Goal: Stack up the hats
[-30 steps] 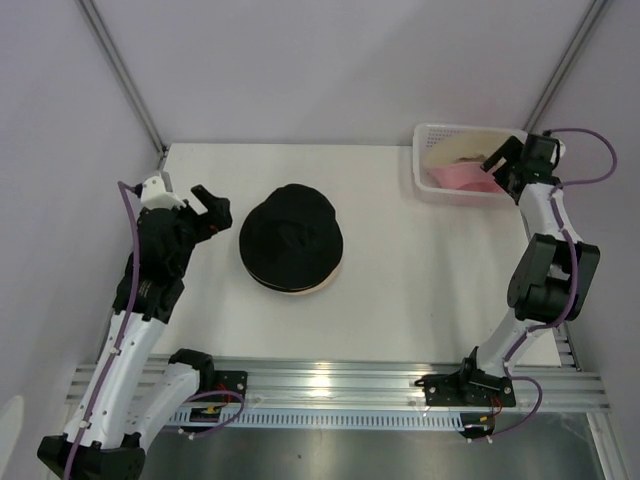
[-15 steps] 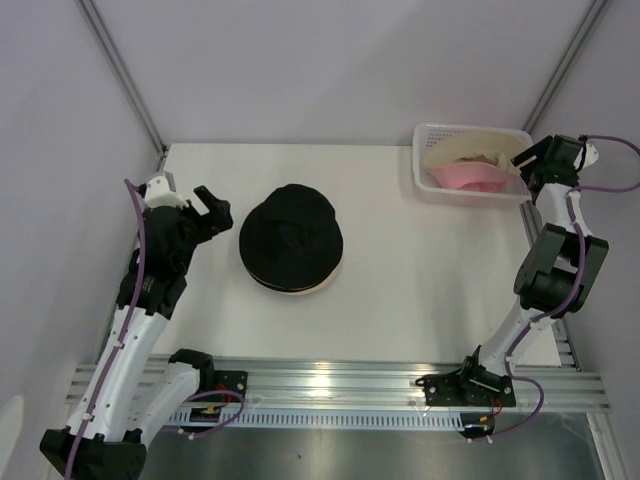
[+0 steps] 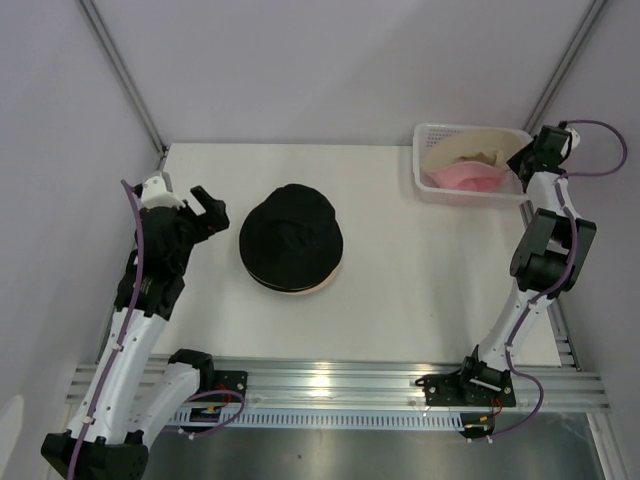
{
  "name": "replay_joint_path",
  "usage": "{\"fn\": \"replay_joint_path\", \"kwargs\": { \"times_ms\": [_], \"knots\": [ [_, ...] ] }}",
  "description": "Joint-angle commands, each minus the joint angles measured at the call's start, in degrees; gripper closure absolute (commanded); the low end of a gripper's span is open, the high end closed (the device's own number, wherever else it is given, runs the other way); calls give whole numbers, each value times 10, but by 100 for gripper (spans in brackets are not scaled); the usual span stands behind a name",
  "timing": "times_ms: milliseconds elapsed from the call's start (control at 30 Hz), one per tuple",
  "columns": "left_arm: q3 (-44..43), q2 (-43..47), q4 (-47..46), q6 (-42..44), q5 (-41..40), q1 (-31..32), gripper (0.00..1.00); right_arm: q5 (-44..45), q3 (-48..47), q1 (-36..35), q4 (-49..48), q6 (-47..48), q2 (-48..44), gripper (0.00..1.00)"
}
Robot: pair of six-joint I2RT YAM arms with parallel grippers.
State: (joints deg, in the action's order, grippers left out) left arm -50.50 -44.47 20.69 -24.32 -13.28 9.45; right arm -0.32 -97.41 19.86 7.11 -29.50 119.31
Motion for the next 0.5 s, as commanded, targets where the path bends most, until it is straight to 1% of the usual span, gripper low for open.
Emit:
{"fn": "replay_joint_path", "kwargs": {
  "times_ms": [0,33,67,100,133,167,200,267,300,367,400,433,467],
  "knots": [
    [-31,-5,-10,17,30,-7,1,-7,-39,-53,-34,113,-58,100],
    [-47,-11,-4,17,48,-7,1,-6,-45,-67,-34,140,-83,100],
    [-55,-16,0,19,59,-7,1,-2,-50,-82,-33,199,-95,100],
    [-58,-25,3,24,69,-7,0,2,-66,-114,-28,230,-107,100],
    [-78,-31,9,25,76,-7,1,33,-75,-132,-22,259,-131,100],
    [-86,-36,28,26,83,-7,0,38,-86,-149,-17,307,-142,100],
    [-98,-40,35,27,84,-7,1,39,-115,-165,8,331,-151,100],
    [-109,-40,53,26,85,-7,1,24,-140,-215,35,369,-178,100],
    [-112,-32,57,25,90,-7,1,23,-152,-249,53,412,-188,100],
    [-107,-19,58,26,105,-7,1,16,-147,-286,69,464,-221,100],
    [-104,-12,59,28,108,-7,1,20,-146,-306,75,513,-231,100],
    [-103,2,59,28,109,-7,1,41,-140,-346,77,534,-239,100],
    [-101,10,62,30,109,-7,1,51,-140,-366,83,551,-252,100]
  ]
}}
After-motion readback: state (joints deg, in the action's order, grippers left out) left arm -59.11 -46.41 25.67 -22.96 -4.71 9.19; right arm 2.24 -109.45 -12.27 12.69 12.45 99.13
